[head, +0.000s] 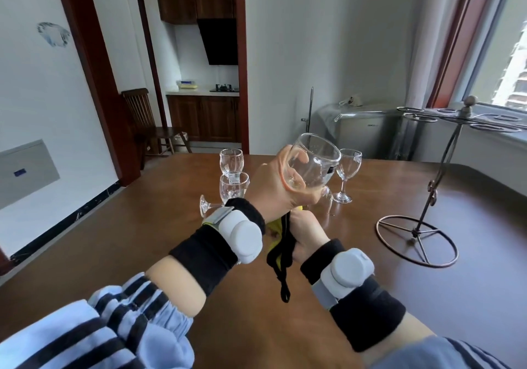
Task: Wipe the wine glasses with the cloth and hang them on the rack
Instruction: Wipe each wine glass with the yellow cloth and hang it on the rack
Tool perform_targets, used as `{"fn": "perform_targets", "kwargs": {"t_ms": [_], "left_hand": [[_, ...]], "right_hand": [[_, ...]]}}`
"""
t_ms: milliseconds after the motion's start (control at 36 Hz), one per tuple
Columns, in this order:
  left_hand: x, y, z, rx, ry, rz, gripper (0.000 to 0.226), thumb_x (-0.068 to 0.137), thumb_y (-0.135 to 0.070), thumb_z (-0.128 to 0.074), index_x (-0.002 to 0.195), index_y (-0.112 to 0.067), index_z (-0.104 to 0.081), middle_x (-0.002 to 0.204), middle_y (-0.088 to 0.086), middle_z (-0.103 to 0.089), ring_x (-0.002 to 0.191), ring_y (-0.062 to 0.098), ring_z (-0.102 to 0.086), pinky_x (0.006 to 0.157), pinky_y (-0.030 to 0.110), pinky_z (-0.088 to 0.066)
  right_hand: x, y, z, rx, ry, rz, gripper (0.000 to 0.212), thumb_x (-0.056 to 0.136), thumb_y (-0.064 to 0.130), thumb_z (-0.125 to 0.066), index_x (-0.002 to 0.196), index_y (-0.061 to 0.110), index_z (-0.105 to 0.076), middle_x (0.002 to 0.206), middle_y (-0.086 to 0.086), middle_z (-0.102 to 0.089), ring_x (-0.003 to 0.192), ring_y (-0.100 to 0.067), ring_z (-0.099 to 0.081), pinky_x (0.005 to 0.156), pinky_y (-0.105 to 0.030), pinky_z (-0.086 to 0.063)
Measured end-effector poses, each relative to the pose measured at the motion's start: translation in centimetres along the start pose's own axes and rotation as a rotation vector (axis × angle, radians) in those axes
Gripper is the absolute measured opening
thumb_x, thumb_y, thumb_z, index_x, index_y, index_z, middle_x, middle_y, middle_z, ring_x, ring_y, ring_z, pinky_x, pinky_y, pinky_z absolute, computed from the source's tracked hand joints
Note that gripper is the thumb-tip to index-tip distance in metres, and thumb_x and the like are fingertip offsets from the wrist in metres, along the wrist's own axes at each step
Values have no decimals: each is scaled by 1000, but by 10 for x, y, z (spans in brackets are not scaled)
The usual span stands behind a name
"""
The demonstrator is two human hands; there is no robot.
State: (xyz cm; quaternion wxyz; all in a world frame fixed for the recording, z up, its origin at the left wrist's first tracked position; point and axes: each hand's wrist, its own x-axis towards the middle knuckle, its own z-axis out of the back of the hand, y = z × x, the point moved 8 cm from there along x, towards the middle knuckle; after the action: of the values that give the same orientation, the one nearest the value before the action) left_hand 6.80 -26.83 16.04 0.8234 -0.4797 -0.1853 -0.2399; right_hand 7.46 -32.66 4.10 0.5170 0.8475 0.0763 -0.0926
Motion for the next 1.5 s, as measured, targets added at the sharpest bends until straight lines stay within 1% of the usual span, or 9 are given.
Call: {"fn": "perform_targets", "kwargs": {"t_ms": [194, 306, 361, 445, 583, 972, 1167, 1278, 1500], "left_hand": [[-2, 8, 5, -155, -14, 33, 52, 54, -48, -78, 96, -28, -55, 85, -7, -67, 73, 12, -67, 75, 42, -56], [0, 28, 5, -334, -55, 126, 52, 58, -41, -82, 98, -18, -60, 93, 12, -72, 87, 33, -70, 84, 56, -54], [-1, 32, 0, -389, -12, 174, 48, 58, -44, -78, 93, -15, -63, 104, 8, -71, 100, 22, -68, 93, 44, -52], [-5, 36, -6, -403, 28, 209, 52, 59, -52, -72, 99, -20, -67, 112, -2, -70, 104, 7, -64, 91, 24, -46], [-7, 42, -6, -290, 9, 187, 63, 58, -58, -71, 116, -40, -54, 135, 0, -57, 124, 11, -53, 108, 35, -40], [-12, 49, -4, -227, -48, 264, 57, 53, -67, -68, 87, -21, -68, 89, 0, -72, 85, 17, -68, 80, 36, -54], [-14, 50, -9, -229, 22, 274, 52, 50, -65, -71, 84, -25, -70, 76, -6, -71, 65, 8, -63, 64, 30, -52], [-12, 45, -15, -263, 114, 272, 55, 55, -60, -73, 95, -23, -70, 103, 11, -72, 96, 31, -67, 93, 48, -50], [0, 35, 1, -223, 84, 227, 53, 50, -62, -69, 94, -32, -67, 118, -19, -59, 108, 0, -56, 95, 22, -44]], "right_hand": [[-6, 16, 13, -332, -57, 55, 10, 97, 8, -44, 90, 5, -51, 77, -10, -51, 47, -24, -59, 40, -22, -36], [-6, 30, 22, -390, -100, 160, 26, 97, 24, -49, 81, 7, -61, 74, -9, -60, 67, -23, -60, 64, -31, -51], [-8, 42, 24, -388, -102, 228, 33, 101, 33, -45, 86, 7, -62, 73, -4, -60, 66, -16, -59, 67, -29, -51], [-7, 50, 24, -218, -44, 182, 48, 99, 48, -43, 113, 8, -65, 91, -10, -71, 83, -22, -69, 78, -38, -57], [-16, 49, 3, 167, 188, -52, 70, 97, 61, -30, 130, 7, -60, 126, -21, -64, 117, -33, -62, 106, -50, -42], [-25, 59, -4, -409, -90, 242, 60, 103, 55, -17, 134, 18, -53, 122, -12, -63, 109, -26, -63, 98, -43, -51], [-8, 38, 12, -265, -84, 18, 58, 102, 53, -32, 137, 11, -52, 109, -13, -69, 90, -29, -69, 74, -38, -59], [-17, 34, 7, -118, 78, -24, 34, 102, 28, -42, 97, 5, -67, 67, -11, -70, 55, -23, -68, 47, -28, -55], [-18, 53, 9, 263, 109, 87, 43, 62, -4, -46, 96, -14, -70, 68, -11, -53, 65, -29, -54, 71, -40, -55]]}}
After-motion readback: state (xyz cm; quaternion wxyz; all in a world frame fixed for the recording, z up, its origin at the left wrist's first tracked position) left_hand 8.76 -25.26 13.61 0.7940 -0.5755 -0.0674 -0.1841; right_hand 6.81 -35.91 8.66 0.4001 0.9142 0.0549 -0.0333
